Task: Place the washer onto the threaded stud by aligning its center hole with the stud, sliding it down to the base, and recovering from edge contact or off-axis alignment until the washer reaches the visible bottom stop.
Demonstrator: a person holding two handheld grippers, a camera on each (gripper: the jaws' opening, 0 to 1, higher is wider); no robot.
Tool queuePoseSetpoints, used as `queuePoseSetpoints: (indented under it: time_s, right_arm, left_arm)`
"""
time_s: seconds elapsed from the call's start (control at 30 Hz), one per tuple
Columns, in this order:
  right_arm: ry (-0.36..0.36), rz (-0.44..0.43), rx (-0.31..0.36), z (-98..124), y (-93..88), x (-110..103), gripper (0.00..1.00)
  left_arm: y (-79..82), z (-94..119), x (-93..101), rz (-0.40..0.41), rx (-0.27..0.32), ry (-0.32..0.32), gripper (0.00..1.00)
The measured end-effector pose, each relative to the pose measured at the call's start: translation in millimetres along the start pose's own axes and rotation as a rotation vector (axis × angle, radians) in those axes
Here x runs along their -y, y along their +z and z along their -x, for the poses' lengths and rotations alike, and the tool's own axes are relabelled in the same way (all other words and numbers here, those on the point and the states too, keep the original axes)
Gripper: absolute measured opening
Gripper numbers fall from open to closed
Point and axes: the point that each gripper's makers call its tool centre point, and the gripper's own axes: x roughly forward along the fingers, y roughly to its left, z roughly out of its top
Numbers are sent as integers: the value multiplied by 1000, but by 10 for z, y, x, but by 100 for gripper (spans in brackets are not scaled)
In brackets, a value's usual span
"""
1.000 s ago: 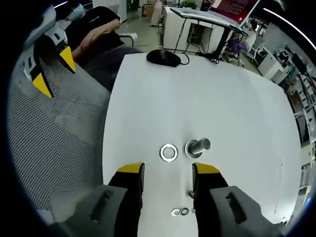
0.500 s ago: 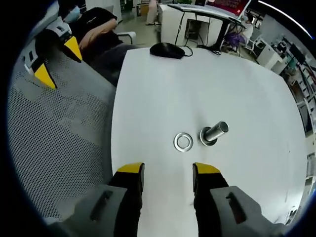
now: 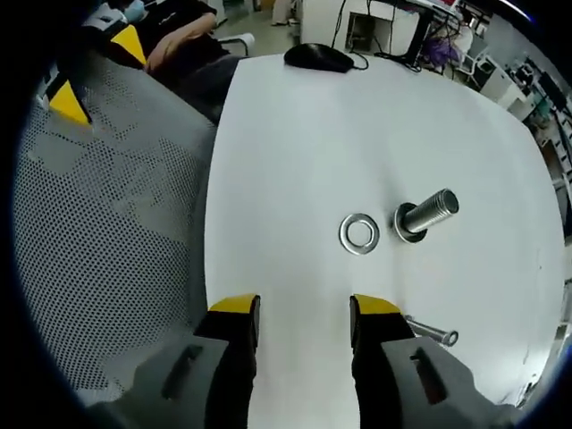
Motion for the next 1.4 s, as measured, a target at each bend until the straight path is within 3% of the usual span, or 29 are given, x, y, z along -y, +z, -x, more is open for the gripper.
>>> queuePoseSetpoints:
  time_s: [0.2, 0.5, 0.73, 1.13, 1.4]
  right_arm:
    - [-2, 3, -12, -48, 14, 24, 45]
    - [14, 46, -98, -151, -63, -70, 46]
    - [26, 49, -120, -170, -67, -42, 46]
    - [38, 95, -99, -172, -26, -22, 49]
    - [35, 81, -114, -170, -32, -38, 49]
  left_arm:
    - [-7, -7, -5, -6, 4, -6, 29]
    - [2, 0, -10, 3, 11, 5, 29]
    - [-1, -1, -1, -3, 7, -3, 29]
    - [-6, -6, -14, 0, 6, -1, 29]
    - [-2, -2, -21, 2, 8, 8, 30]
